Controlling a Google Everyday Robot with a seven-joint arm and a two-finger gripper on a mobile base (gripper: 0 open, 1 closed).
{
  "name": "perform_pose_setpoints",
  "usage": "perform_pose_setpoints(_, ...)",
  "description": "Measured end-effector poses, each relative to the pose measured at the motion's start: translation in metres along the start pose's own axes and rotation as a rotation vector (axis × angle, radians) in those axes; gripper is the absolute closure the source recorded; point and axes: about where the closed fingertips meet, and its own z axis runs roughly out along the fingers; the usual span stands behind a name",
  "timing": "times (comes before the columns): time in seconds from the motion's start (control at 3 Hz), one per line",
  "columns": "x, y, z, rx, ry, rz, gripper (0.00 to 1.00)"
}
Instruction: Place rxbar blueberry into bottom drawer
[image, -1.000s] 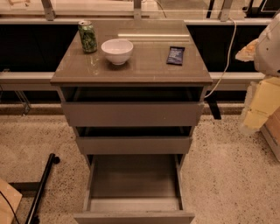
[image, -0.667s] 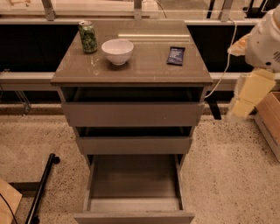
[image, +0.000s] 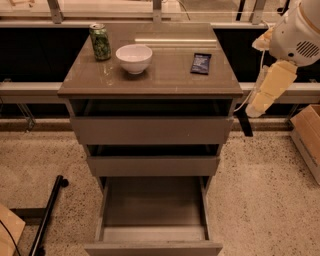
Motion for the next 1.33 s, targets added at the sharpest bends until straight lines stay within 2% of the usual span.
perform_pose_setpoints(0.33, -0.008, -0.01, 0.01, 0.039, -0.06, 0.078, 0.0)
perform_pose_setpoints(0.67, -0.031, -0.062, 0.046, 0.109, -0.198, 0.184, 0.0)
perform_pose_setpoints(1.0, -0.033, -0.1, 0.075, 0.131, -0.29, 0.242, 0.0)
perform_pose_setpoints(1.33, -0.038, -0.146, 0.092, 0.183, -0.321, 0.287, 0.0)
